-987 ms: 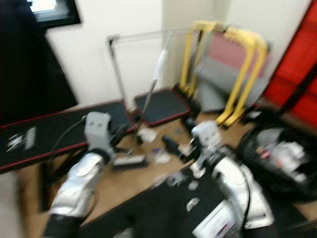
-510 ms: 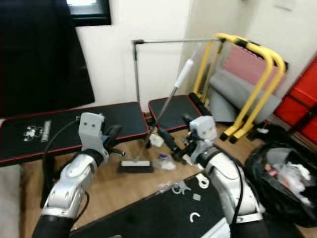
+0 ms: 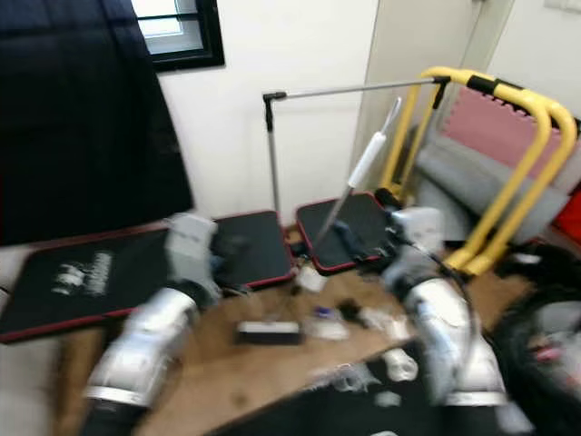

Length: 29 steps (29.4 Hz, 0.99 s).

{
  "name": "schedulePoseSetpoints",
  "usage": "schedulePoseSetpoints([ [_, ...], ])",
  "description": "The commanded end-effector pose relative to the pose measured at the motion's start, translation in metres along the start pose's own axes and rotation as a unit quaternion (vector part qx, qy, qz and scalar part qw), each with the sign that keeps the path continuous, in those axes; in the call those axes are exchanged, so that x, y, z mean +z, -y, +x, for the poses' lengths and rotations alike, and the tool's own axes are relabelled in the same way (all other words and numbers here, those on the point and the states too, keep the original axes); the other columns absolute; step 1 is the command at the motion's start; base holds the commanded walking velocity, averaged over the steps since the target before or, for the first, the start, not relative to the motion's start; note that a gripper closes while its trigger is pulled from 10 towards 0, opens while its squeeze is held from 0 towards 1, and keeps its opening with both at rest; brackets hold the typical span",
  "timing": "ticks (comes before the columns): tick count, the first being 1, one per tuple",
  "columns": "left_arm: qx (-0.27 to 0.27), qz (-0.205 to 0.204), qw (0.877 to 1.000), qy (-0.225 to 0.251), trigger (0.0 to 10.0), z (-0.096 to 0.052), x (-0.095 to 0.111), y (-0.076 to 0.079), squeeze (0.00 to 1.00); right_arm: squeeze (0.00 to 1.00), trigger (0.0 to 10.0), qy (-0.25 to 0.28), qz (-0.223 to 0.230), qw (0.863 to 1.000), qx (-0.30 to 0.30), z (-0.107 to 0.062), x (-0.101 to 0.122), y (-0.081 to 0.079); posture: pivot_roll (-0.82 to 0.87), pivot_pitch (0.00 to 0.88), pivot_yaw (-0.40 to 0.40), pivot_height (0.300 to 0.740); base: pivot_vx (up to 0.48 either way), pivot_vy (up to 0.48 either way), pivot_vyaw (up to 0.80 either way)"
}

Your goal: Sweep floor

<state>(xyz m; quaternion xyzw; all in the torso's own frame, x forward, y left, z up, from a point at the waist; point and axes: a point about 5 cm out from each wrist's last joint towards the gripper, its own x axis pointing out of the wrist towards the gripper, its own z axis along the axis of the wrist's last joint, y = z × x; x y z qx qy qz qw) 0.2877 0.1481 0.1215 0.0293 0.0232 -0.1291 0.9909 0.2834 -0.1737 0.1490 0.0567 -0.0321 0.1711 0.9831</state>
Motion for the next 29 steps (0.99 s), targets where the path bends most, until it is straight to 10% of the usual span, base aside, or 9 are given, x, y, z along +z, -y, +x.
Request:
schedulePoseSetpoints([
  [1,-0.025,0.004,1.000,0.003,10.0,0.002,0.003,0.013,0.00,0.00,10.0,-0.006,0.005,0.999,-0.035,-0.008,-0.003,0.017,-0.15,0.002,-0.152,0.740,0.337,0.000,0.00],
  [11,-0.039,0.019,0.999,0.007,10.0,-0.002,0.009,0.017,0.00,0.00,10.0,0.004,0.045,0.997,-0.055,-0.020,0.005,0.041,-0.16,0.048,-0.146,0.740,0.234,0.000,0.00],
  [17,-0.049,0.009,0.999,0.013,10.0,-0.018,0.015,0.022,0.00,0.00,10.0,-0.035,0.083,0.994,0.067,-0.025,-0.003,0.029,-0.15,0.141,-0.149,0.740,0.000,0.000,0.00],
  [29,-0.058,0.003,0.998,-0.005,10.0,-0.050,0.019,0.025,0.00,0.00,10.0,0.010,0.057,0.998,-0.001,0.016,0.018,0.051,-0.11,0.287,-0.151,0.740,0.000,0.000,0.00],
])
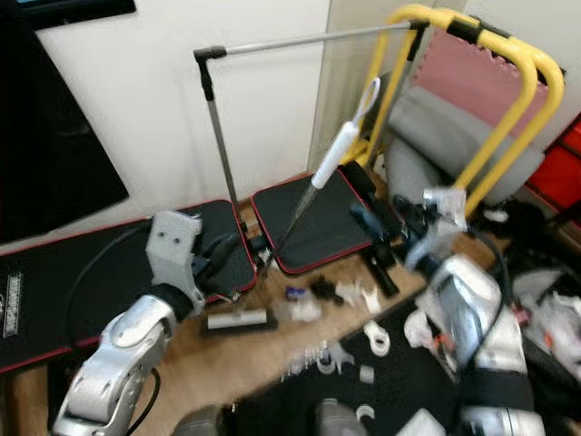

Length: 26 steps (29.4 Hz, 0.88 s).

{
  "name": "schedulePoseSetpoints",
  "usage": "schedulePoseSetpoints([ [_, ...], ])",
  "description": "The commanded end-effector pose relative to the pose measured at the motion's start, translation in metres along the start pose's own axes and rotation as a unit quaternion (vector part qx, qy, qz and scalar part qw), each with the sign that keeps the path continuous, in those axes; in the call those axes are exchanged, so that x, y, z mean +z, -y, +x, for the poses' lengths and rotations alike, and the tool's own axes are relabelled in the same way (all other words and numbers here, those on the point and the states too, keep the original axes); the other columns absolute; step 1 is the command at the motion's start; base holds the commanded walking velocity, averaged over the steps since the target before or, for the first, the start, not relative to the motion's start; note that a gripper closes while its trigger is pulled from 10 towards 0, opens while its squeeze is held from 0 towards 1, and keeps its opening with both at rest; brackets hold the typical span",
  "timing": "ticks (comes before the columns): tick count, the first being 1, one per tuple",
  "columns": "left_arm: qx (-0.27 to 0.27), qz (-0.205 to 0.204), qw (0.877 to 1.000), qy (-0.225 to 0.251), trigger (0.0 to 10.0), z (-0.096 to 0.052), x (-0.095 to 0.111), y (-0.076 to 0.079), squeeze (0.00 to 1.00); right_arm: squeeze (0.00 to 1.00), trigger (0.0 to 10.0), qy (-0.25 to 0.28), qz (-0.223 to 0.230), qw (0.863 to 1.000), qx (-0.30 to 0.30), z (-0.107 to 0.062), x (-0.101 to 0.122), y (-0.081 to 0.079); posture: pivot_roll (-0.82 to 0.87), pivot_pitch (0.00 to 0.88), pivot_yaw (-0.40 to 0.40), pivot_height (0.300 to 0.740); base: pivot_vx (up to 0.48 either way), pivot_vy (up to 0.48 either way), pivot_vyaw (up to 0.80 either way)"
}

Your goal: Sweep floor

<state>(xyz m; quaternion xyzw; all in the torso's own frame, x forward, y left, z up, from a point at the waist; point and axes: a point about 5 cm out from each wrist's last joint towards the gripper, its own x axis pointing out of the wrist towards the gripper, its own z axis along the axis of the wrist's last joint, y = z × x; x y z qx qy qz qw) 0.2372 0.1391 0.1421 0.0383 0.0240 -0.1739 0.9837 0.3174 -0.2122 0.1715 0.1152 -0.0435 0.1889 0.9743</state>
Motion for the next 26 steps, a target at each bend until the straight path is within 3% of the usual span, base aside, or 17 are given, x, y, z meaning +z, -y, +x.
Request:
schedulePoseSetpoints([
  [1,-0.014,-0.010,1.000,-0.008,10.0,-0.004,0.000,0.005,0.00,0.00,10.0,-0.007,-0.001,1.000,-0.019,-0.001,-0.004,0.007,-0.11,0.287,-0.151,0.740,0.000,0.000,0.00],
  [7,-0.019,-0.014,0.999,-0.026,10.0,-0.019,0.000,0.008,0.00,0.00,10.0,0.010,0.003,1.000,-0.020,0.009,0.005,0.017,-0.10,0.336,-0.141,0.740,0.000,0.000,0.00],
  [10,-0.025,-0.019,0.999,-0.039,10.0,-0.030,0.001,0.011,0.00,0.00,10.0,0.029,-0.010,0.999,-0.007,0.020,0.015,0.015,-0.09,0.363,-0.138,0.740,0.000,0.000,0.78],
  [15,-0.025,-0.022,0.998,-0.044,10.0,-0.035,0.002,0.012,0.00,0.00,10.0,0.038,0.001,0.999,-0.011,0.024,0.016,0.015,-0.08,0.375,-0.138,0.740,0.000,0.000,0.77],
  [22,-0.024,-0.024,0.998,-0.060,10.0,-0.054,0.005,0.015,0.00,0.00,10.0,0.059,0.001,0.998,-0.016,0.046,0.028,0.019,-0.03,0.424,-0.130,0.740,0.000,0.000,0.00],
  [26,-0.024,-0.024,0.997,-0.065,10.0,-0.057,0.006,0.015,0.00,0.00,10.0,0.068,-0.004,0.997,-0.025,0.052,0.033,0.021,-0.03,0.425,-0.132,0.740,0.000,0.000,0.00],
])
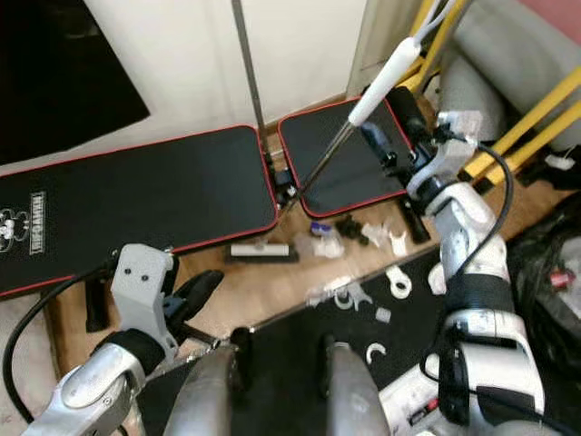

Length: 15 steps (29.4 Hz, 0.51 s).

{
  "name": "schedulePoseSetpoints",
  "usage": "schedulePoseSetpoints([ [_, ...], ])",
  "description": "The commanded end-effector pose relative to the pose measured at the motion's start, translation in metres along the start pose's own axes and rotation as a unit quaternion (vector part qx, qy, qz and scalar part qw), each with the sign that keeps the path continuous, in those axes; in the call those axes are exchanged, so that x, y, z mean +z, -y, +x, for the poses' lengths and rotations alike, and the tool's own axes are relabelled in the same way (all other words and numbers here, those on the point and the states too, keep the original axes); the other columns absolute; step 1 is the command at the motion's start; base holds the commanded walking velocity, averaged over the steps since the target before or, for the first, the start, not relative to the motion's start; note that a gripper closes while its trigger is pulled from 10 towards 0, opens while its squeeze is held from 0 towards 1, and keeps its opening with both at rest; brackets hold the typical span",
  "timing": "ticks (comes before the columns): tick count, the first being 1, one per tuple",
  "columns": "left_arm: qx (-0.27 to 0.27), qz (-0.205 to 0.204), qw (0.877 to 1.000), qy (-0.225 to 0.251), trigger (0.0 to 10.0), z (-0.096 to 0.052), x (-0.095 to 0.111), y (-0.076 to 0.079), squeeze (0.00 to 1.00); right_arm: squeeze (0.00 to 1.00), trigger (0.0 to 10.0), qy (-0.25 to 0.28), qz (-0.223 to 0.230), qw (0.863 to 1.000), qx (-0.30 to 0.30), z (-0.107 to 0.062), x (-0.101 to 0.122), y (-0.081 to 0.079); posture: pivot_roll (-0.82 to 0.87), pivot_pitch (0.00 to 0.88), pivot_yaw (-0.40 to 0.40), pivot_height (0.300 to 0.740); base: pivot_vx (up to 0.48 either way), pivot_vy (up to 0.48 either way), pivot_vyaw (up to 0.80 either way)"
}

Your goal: Sweep floor

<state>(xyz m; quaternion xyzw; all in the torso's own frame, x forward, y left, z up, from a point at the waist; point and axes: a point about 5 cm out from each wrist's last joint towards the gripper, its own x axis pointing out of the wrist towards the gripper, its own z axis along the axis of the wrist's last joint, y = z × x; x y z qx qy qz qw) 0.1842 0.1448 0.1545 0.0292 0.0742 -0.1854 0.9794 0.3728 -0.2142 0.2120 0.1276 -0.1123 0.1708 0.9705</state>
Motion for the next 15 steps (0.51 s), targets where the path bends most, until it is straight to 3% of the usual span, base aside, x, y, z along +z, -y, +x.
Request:
schedulePoseSetpoints([
  [1,-0.010,-0.007,1.000,-0.021,10.0,-0.008,-0.004,0.003,0.00,0.00,10.0,0.009,0.002,1.000,-0.020,0.001,0.001,0.007,-0.02,0.448,-0.124,0.740,0.000,0.000,0.00],
  [3,-0.011,-0.007,1.000,-0.027,10.0,-0.014,-0.003,0.004,0.00,0.00,10.0,0.030,0.013,0.999,-0.013,0.011,0.009,0.002,-0.01,0.459,-0.119,0.740,0.000,0.000,0.00],
  [7,-0.011,-0.007,0.999,-0.029,10.0,-0.016,-0.003,0.004,0.00,0.00,10.0,0.039,0.018,0.999,-0.004,0.017,0.012,-0.002,0.00,0.467,-0.116,0.740,0.000,0.000,0.00],
  [11,-0.011,-0.007,0.999,-0.033,10.0,-0.022,-0.002,0.004,0.00,0.00,10.0,0.055,0.026,0.998,0.027,0.029,0.018,-0.017,0.01,0.481,-0.113,0.740,0.000,0.000,0.00],
  [12,-0.010,-0.006,0.999,-0.036,10.0,-0.025,-0.001,0.005,0.00,0.00,10.0,0.065,0.027,0.997,0.041,0.039,0.024,-0.026,0.03,0.485,-0.109,0.740,0.000,0.000,0.00],
  [15,-0.010,-0.006,0.999,-0.038,10.0,-0.027,-0.001,0.005,0.00,0.00,10.0,0.071,0.027,0.996,0.050,0.046,0.028,-0.032,0.03,0.485,-0.109,0.740,0.000,0.000,0.00],
])
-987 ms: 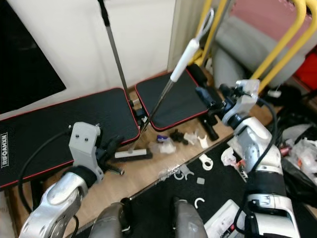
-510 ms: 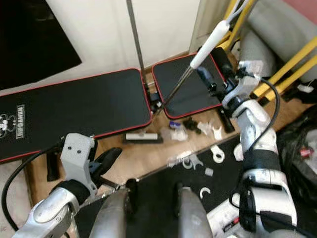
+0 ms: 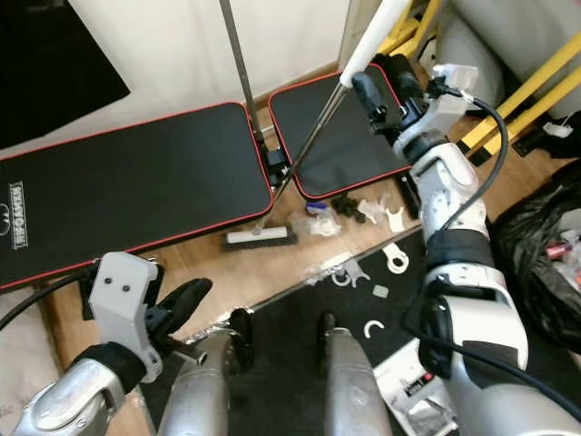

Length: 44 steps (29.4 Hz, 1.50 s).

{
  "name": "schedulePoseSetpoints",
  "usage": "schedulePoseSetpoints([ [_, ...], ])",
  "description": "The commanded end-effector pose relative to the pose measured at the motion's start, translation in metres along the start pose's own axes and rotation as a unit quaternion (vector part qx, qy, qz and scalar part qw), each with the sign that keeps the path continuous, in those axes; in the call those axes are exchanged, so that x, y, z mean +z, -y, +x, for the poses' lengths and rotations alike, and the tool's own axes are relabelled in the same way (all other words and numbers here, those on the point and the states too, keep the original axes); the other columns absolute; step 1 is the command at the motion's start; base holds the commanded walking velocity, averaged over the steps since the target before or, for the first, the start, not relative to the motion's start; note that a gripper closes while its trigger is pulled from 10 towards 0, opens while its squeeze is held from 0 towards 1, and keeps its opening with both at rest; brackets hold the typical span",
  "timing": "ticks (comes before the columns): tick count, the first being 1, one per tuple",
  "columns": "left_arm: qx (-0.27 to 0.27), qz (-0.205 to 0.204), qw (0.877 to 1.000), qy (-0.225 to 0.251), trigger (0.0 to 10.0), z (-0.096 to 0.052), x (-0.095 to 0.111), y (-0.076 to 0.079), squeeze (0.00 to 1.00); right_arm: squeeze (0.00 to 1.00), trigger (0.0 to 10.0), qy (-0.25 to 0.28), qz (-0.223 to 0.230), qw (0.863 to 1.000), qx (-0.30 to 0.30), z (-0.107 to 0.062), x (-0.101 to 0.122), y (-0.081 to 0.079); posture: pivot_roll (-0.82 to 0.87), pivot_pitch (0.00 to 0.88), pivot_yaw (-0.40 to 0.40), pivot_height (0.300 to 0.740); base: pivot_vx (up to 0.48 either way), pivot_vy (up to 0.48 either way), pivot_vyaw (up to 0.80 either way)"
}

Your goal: Sweep floor

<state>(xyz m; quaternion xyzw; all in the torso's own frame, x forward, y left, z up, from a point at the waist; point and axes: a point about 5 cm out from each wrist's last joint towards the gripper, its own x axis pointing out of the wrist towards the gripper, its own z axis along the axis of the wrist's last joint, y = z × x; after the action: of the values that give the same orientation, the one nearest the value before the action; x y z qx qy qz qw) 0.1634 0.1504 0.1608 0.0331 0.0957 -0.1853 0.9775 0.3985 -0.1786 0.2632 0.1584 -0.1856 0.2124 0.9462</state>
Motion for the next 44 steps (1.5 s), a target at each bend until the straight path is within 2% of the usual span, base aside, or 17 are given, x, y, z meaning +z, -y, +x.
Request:
schedulePoseSetpoints([
  [1,-0.009,-0.007,1.000,-0.017,10.0,-0.007,-0.003,0.005,0.00,0.00,10.0,0.000,-0.005,1.000,0.009,0.005,-0.002,-0.005,0.03,0.498,-0.122,0.740,0.000,0.000,0.00],
  [4,-0.010,-0.014,1.000,-0.020,10.0,-0.012,-0.002,0.008,0.00,0.00,10.0,0.005,-0.007,1.000,0.021,0.017,0.003,-0.013,0.03,0.506,-0.125,0.740,0.000,0.000,0.00],
  [7,-0.010,-0.014,1.000,-0.020,10.0,-0.012,-0.002,0.008,0.00,0.00,10.0,0.005,-0.007,1.000,0.021,0.017,0.003,-0.013,0.03,0.506,-0.125,0.740,0.000,0.000,0.00],
  [10,-0.015,-0.021,0.999,-0.023,10.0,-0.017,-0.001,0.013,0.00,0.00,10.0,0.022,0.003,0.999,0.025,0.030,0.011,-0.023,0.03,0.525,-0.133,0.740,0.000,0.000,0.00],
  [11,-0.017,-0.024,0.999,-0.024,10.0,-0.019,0.000,0.014,0.00,0.00,6.2,0.029,0.006,0.999,0.021,0.034,0.015,-0.025,0.03,0.526,-0.134,0.740,0.000,0.000,0.00],
  [13,-0.017,-0.025,0.999,-0.024,10.0,-0.019,0.000,0.014,0.00,0.00,6.2,0.034,0.007,0.999,0.019,0.037,0.016,-0.027,0.03,0.526,-0.134,0.740,0.000,0.000,0.00],
  [14,-0.018,-0.026,0.999,-0.024,10.0,-0.020,0.000,0.015,0.00,0.00,0.0,0.037,0.009,0.999,0.010,0.039,0.019,-0.028,0.03,0.527,-0.137,0.740,0.000,0.000,0.00],
  [23,-0.017,-0.029,0.999,-0.026,10.0,-0.022,0.001,0.018,0.00,0.00,0.0,0.062,0.024,0.998,-0.021,0.045,0.032,-0.023,0.03,0.526,-0.146,0.740,0.000,0.000,0.00],
  [31,-0.017,-0.032,0.999,-0.025,10.0,-0.019,0.001,0.017,0.00,0.00,0.0,0.067,0.028,0.997,-0.019,0.042,0.029,-0.022,0.03,0.508,-0.146,0.740,0.000,0.000,0.00],
  [35,-0.017,-0.032,0.999,-0.024,10.0,-0.015,0.001,0.016,0.00,0.00,0.0,0.081,0.024,0.996,0.006,0.043,0.034,-0.026,0.02,0.490,-0.149,0.740,0.000,0.000,0.00],
  [36,-0.015,-0.032,0.999,-0.022,10.0,-0.011,0.000,0.015,0.00,0.00,0.0,0.099,0.017,0.994,0.044,0.045,0.044,-0.034,0.00,0.468,-0.155,0.740,0.000,0.000,0.00],
  [41,-0.014,-0.033,0.999,-0.020,10.0,-0.007,-0.001,0.014,0.00,0.00,0.0,0.113,0.014,0.991,0.071,0.045,0.053,-0.039,-0.01,0.458,-0.158,0.740,0.000,0.000,0.00],
  [43,-0.014,-0.038,0.999,-0.015,10.0,0.003,-0.004,0.012,0.00,0.00,0.0,0.114,-0.026,0.984,0.135,0.041,0.068,-0.057,-0.03,0.410,-0.166,0.740,0.000,0.000,0.00],
  [44,-0.014,-0.038,0.999,-0.015,10.0,0.003,-0.004,0.012,0.00,0.00,0.0,0.114,-0.026,0.984,0.135,0.041,0.068,-0.057,-0.03,0.410,-0.166,0.740,0.000,0.000,0.00],
])
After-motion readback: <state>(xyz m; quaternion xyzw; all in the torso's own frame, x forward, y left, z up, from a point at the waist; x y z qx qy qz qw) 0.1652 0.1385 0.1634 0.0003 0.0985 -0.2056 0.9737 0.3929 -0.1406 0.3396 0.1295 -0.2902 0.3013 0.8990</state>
